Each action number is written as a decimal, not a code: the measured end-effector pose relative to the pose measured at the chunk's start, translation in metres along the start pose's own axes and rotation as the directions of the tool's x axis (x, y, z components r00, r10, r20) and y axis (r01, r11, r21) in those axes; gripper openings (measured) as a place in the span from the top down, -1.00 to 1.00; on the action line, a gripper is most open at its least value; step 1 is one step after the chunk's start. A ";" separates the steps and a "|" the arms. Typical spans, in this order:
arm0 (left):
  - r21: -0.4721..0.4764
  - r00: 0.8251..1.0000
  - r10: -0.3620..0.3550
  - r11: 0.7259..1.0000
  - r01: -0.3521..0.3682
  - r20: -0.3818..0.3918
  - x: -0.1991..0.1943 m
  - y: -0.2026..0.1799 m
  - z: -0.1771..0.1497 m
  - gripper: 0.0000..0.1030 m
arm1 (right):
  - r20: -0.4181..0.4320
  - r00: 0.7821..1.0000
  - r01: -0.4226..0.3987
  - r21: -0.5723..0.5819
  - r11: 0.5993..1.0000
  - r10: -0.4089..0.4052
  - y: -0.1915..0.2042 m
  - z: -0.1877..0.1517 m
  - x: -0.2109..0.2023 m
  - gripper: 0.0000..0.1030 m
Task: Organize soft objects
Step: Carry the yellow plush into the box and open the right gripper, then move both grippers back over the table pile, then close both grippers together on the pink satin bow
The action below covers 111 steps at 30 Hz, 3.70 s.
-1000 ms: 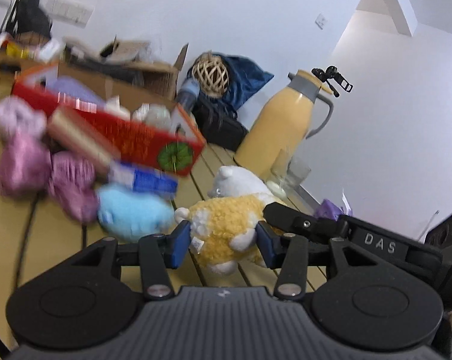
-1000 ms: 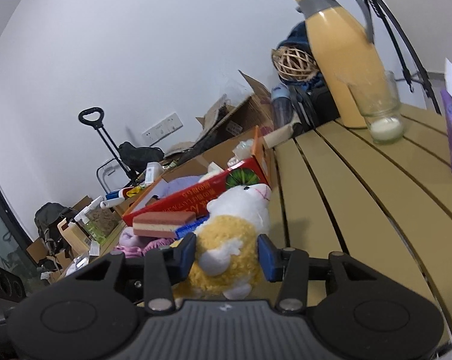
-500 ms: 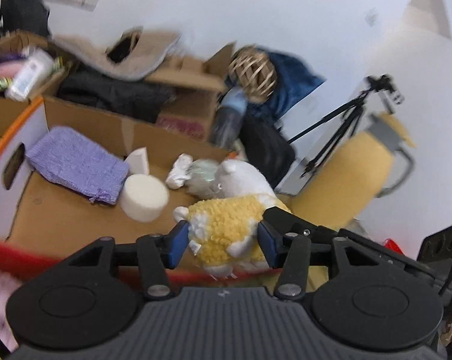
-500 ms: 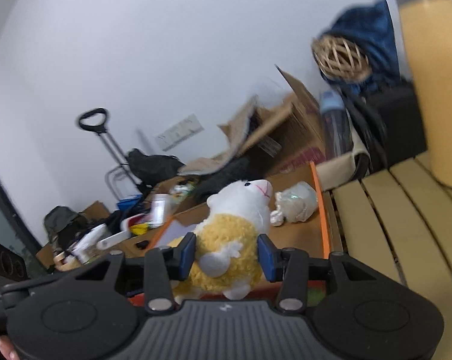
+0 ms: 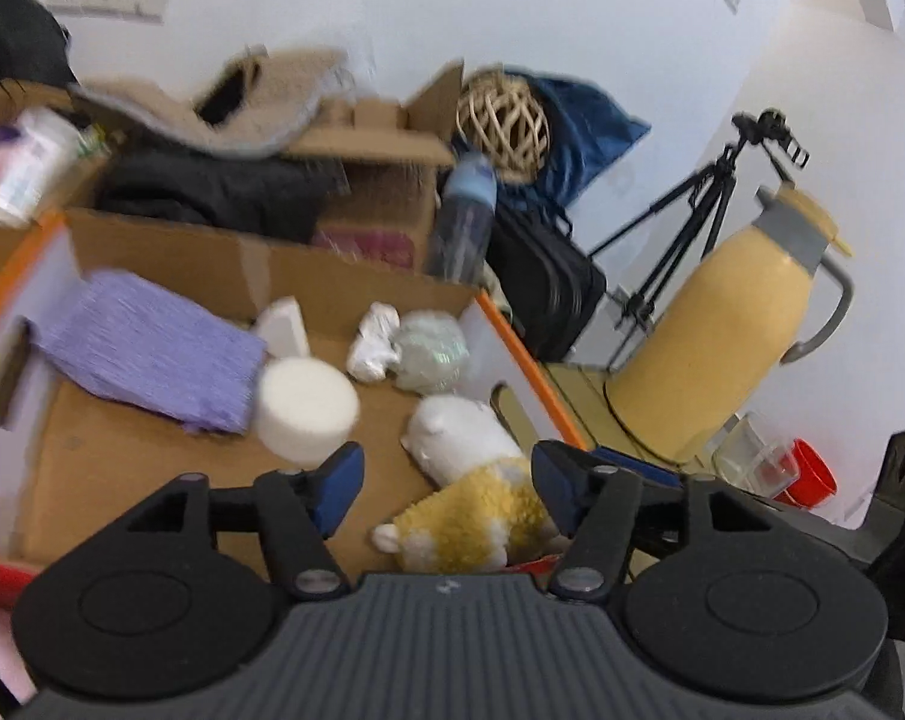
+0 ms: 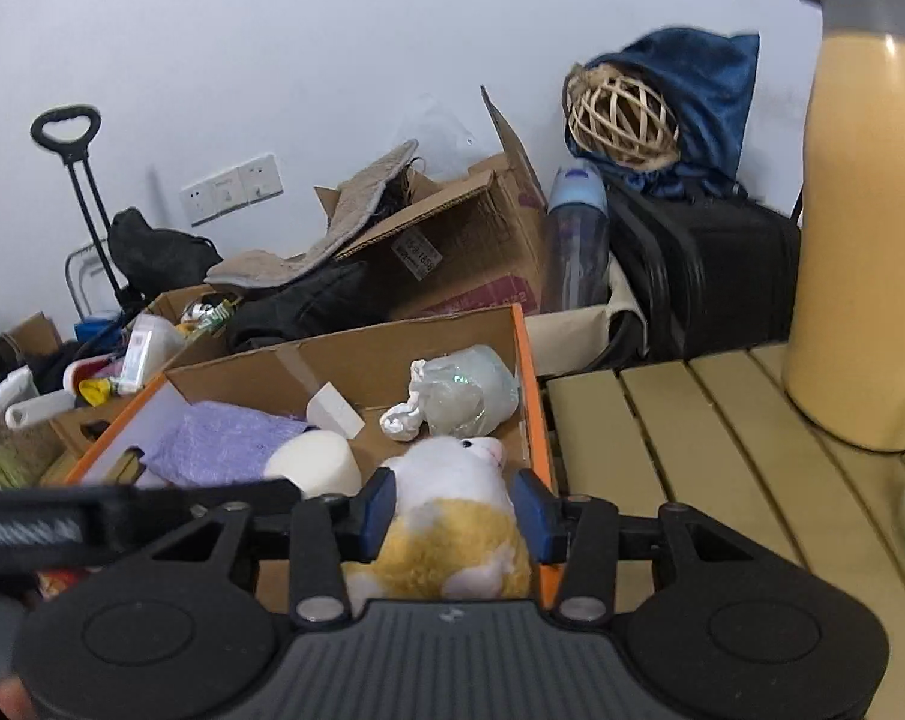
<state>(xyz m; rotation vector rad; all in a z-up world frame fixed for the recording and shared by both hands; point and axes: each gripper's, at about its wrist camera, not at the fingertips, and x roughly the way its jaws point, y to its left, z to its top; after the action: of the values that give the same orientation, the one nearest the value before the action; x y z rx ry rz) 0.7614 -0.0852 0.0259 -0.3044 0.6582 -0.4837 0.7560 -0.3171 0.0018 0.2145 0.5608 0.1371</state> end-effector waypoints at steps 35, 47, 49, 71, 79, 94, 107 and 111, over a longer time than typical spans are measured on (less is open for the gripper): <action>0.126 0.796 0.414 0.850 -0.511 0.441 -0.412 -0.073 -0.286 -1.00 | 0.109 0.951 -0.256 -0.245 0.935 0.289 0.073 -0.194 -0.414 -0.82; 0.137 0.840 0.361 0.884 -0.447 0.405 -0.377 -0.054 -0.277 -1.00 | 0.096 0.971 -0.200 -0.184 0.962 0.220 0.070 -0.212 -0.385 -0.80; 0.123 0.860 0.356 0.898 -0.423 0.365 -0.351 -0.048 -0.263 -1.00 | 0.088 0.975 -0.188 -0.172 0.967 0.205 0.071 -0.210 -0.366 -0.60; -0.013 0.970 0.226 0.974 -0.225 0.093 -0.149 0.044 -0.166 0.26 | -0.068 0.991 -0.132 -0.318 0.939 0.116 0.135 -0.125 -0.077 0.30; 0.048 0.976 0.210 0.976 -0.213 0.063 -0.147 0.042 -0.178 0.21 | -0.073 0.987 -0.159 -0.324 0.933 0.142 0.128 -0.147 -0.099 0.32; -0.030 0.979 0.192 0.981 -0.190 0.073 -0.147 0.052 -0.175 0.35 | -0.106 0.987 -0.151 -0.318 0.936 0.124 0.131 -0.159 -0.090 0.39; -0.137 0.971 0.229 0.966 -0.217 0.074 -0.208 0.043 -0.214 0.51 | -0.170 0.948 -0.306 -0.249 0.919 0.270 0.128 -0.176 -0.117 0.37; -0.118 0.974 0.216 0.971 -0.206 0.075 -0.203 0.044 -0.213 0.51 | -0.176 0.933 -0.343 -0.164 0.925 0.314 0.117 -0.174 -0.109 0.43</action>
<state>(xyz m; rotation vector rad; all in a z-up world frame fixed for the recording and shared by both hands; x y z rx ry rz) 0.4985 0.0327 -0.0494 -0.3524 0.6249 -0.2296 0.5625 -0.1959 -0.0579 0.1084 0.6507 0.5369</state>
